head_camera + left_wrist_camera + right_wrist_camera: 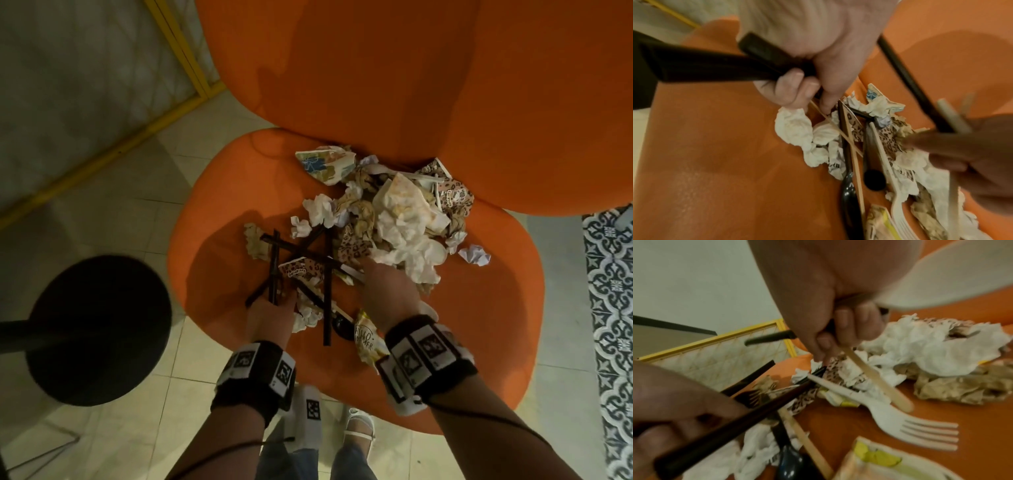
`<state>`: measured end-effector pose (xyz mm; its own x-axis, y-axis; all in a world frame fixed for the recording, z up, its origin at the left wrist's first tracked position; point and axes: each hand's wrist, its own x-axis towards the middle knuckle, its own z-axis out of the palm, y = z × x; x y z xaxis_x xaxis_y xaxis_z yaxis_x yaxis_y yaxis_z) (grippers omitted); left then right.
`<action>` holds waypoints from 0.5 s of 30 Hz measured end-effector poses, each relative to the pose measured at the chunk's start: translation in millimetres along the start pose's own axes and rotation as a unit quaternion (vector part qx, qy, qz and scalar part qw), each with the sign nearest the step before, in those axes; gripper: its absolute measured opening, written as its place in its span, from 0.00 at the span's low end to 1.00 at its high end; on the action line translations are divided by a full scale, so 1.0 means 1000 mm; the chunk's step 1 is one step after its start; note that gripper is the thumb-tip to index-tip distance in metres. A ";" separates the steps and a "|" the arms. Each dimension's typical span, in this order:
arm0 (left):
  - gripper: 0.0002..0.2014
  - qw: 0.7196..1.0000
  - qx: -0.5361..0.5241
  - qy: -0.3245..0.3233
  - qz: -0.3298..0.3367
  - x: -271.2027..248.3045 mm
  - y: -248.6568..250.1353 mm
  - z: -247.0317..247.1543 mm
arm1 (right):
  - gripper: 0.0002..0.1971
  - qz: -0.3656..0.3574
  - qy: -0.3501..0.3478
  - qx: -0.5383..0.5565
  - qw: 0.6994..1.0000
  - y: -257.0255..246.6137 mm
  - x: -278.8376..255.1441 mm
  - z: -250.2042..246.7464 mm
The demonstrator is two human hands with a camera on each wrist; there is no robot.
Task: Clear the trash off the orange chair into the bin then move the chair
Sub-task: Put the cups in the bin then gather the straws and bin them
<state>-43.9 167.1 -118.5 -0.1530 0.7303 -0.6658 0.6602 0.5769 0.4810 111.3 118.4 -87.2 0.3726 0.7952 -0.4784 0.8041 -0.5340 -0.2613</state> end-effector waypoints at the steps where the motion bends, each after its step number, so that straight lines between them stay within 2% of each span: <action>1: 0.17 1.000 -0.004 -0.004 -0.007 0.001 0.002 0.000 | 0.12 0.010 -0.017 -0.024 1.000 -0.002 0.002 0.004; 6: 0.11 0.998 -0.048 -0.025 -0.029 0.009 0.008 -0.001 | 0.12 0.028 -0.035 -0.034 0.998 -0.009 0.012 0.015; 11: 0.17 0.996 -0.077 -0.031 0.019 0.010 0.022 -0.009 | 0.14 0.029 -0.007 0.011 0.999 -0.008 0.019 0.014; 15: 0.11 0.993 -0.092 -0.006 0.075 0.005 0.034 -0.017 | 0.15 0.017 0.026 0.057 0.998 -0.004 0.020 0.010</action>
<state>-34.8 196.4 -96.4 -0.0536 0.8089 -0.5854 0.5299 0.5200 0.6699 111.1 133.5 -104.6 0.4249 0.7885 -0.4447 0.7343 -0.5875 -0.3401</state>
